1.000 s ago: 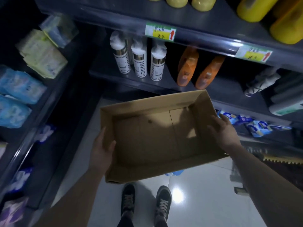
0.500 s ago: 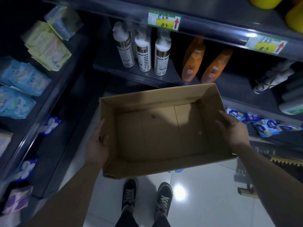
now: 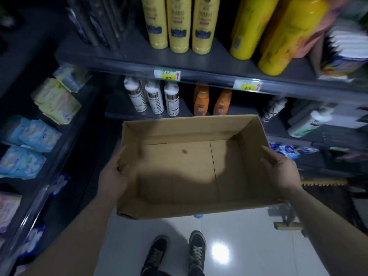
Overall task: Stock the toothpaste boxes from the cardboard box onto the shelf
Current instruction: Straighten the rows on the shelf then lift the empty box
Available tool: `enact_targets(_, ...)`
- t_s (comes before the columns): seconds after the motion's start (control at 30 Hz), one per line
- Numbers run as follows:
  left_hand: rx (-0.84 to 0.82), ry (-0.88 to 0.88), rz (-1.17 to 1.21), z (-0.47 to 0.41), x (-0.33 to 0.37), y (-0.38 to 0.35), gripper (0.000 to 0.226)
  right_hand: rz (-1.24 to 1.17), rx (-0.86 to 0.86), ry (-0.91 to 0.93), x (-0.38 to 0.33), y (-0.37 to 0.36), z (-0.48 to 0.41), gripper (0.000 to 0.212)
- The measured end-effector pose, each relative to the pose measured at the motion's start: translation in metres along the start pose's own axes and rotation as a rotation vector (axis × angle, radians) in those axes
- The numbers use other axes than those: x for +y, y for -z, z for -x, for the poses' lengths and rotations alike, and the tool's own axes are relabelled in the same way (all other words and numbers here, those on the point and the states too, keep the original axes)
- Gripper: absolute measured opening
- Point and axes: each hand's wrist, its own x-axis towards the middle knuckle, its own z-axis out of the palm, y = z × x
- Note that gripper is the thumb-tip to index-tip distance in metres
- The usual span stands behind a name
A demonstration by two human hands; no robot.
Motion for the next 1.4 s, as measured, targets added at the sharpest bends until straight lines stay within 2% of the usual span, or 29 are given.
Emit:
enact_targets(0.27,-0.173,-0.147,-0.079,0.0,0.057,0.011,0.06,-0.029,0.202,-0.166,0.008,0.071,0.099,0.043)
enact_targets(0.43,-0.326,-0.37,-0.104,0.014,0.103,0.003,0.058,-0.067,0.324,-0.31,0.016,0.101,0.188,0.042)
enact_targets(0.77,-0.637,-0.614,-0.205,0.073,0.178,-0.069,0.057,-0.187,0.556,-0.648,0.047,0.133,0.346,0.04)
enact_targets(1.07,-0.885,-0.807,-0.281,0.199,0.228,-0.179,0.058,-0.164,0.794,-0.914,0.122,0.154,0.494,0.041)
enact_targets(1.4,-1.071,-0.99,-0.362,0.402,0.265,-0.308,0.055,-0.152,0.907,-1.17,0.224,0.194,0.648,0.043)
